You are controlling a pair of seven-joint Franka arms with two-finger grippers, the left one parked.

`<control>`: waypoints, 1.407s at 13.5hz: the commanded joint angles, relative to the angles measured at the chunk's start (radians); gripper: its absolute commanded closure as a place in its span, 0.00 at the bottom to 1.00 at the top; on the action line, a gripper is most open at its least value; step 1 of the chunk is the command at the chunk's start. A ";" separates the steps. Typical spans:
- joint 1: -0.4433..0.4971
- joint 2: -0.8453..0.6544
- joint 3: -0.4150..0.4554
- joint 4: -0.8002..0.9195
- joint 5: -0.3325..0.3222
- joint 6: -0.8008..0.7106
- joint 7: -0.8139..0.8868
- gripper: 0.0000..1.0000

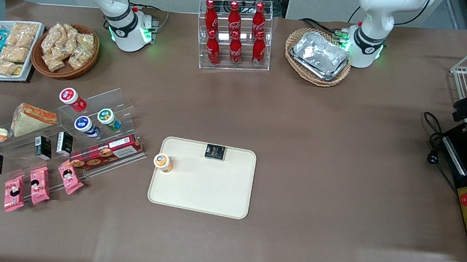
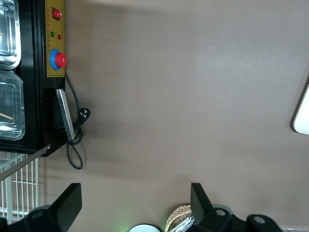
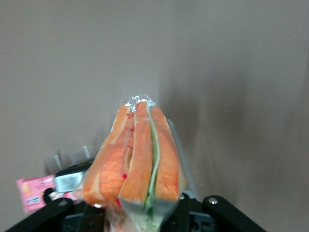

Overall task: Place sandwich on tray
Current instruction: 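Lower the right gripper and close it on the wrapped sandwich, then lift the sandwich and carry it over the cream tray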

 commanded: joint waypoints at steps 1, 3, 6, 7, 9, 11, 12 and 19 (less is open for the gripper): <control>0.022 -0.084 0.021 0.071 0.023 -0.103 -0.017 0.83; 0.066 -0.089 0.021 0.172 0.027 -0.235 -0.004 0.83; 0.152 -0.089 0.023 0.243 0.029 -0.322 0.146 0.83; 0.198 -0.089 0.026 0.244 0.029 -0.325 0.194 0.83; 0.320 -0.089 0.023 0.246 0.024 -0.323 0.338 0.83; 0.432 -0.072 0.023 0.287 0.018 -0.319 0.523 0.84; 0.491 -0.048 0.023 0.298 0.018 -0.316 0.586 0.83; 0.818 0.131 0.023 0.307 0.023 -0.084 1.099 0.83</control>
